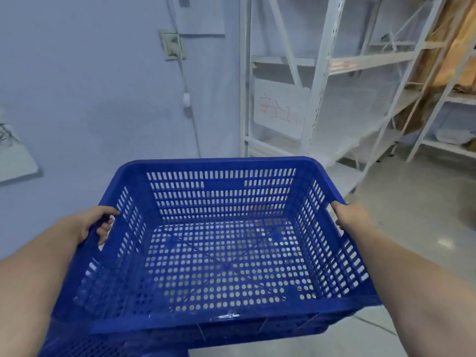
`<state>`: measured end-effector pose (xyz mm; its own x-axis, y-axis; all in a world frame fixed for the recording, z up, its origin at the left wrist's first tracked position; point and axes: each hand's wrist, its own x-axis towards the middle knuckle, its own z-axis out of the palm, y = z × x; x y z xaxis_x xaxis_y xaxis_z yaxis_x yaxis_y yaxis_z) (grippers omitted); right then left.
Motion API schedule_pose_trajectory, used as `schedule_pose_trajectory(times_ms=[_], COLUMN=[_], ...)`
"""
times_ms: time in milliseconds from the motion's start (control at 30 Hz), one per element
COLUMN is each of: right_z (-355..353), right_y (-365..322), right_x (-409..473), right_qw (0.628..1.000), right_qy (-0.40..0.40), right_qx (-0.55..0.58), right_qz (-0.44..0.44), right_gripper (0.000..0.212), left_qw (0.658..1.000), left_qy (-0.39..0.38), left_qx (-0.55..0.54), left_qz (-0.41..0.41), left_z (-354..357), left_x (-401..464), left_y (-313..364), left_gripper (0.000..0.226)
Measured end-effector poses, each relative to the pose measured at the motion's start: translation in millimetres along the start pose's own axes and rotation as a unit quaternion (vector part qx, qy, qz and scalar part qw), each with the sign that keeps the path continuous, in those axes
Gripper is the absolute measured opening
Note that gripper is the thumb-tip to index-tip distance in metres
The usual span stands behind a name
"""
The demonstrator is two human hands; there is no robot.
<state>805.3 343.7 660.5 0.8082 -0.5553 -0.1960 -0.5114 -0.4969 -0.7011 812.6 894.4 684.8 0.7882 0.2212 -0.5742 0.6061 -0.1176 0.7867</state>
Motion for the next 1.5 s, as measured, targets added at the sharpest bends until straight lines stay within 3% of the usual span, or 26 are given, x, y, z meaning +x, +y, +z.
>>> schedule_pose_trajectory(times_ms=[467, 900, 1500], right_z=[157.7, 315.4, 407.0], right_y=[-162.9, -246.2, -269.9], right_x=[-67.6, -182.6, -188.9], right_qw=[0.975, 0.955, 0.944], right_qy=[-0.134, -0.185, -0.22], right_qx=[-0.042, -0.073, -0.125], right_qz=[-0.175, -0.218, -0.211], right_gripper=[0.047, 0.045, 0.04], left_qw=[0.979, 0.95, 0.93], left_qy=[0.157, 0.223, 0.243], left_qx=[-0.109, -0.18, -0.196], left_qz=[-0.068, -0.126, -0.195], left_z=[-202.2, -365.3, -409.1], left_x=[-82.2, -106.7, -49.5], left_y=[-96.0, -189.0, -241.3], left_gripper=[0.036, 0.038, 0.039])
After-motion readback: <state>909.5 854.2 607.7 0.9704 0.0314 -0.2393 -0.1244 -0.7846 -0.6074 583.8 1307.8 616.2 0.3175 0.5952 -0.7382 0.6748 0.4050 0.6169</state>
